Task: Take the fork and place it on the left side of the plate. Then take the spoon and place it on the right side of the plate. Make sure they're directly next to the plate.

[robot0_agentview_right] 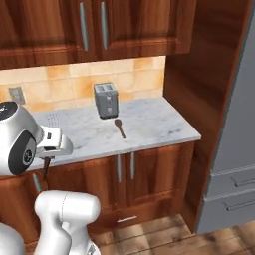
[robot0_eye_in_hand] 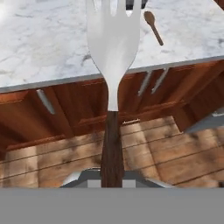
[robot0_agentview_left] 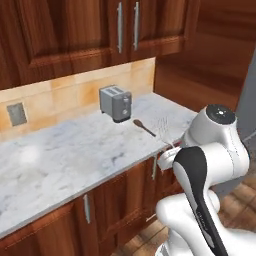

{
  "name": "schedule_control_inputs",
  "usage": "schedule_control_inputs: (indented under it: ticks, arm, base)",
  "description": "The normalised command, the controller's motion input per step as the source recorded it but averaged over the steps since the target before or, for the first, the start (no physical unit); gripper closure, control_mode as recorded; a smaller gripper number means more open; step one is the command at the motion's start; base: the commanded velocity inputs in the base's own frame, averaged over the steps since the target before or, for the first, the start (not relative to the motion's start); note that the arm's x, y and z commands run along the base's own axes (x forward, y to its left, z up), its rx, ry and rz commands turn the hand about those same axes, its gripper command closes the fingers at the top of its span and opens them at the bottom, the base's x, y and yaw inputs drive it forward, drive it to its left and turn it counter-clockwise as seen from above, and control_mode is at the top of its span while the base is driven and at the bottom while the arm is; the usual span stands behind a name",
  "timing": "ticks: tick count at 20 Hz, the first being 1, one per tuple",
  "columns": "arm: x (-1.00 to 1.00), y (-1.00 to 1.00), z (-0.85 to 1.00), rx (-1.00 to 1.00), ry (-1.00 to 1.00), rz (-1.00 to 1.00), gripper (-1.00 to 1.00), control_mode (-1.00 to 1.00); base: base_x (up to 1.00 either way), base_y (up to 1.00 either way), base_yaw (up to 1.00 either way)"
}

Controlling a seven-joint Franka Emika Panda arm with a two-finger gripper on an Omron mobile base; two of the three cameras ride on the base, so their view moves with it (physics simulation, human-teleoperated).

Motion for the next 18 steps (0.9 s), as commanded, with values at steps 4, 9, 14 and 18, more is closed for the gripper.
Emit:
schedule_control_inputs:
  ticks: [4, 9, 14, 18]
  arm:
    - [0.0, 0.0, 0.0, 0.0, 0.0, 0.0, 1.0, 1.0]
    - [0.0, 0.0, 0.0, 0.0, 0.0, 0.0, 1.0, 1.0]
    - [0.0, 0.0, 0.0, 0.0, 0.0, 0.0, 1.0, 1.0]
    - [0.0, 0.0, 0.0, 0.0, 0.0, 0.0, 1.0, 1.0]
  base:
    - [-0.21, 0.0, -0.69]
    - [-0.24, 0.0, -0.67]
    - [-0.22, 0.0, -0.67]
    - [-0.16, -0.05, -0.65]
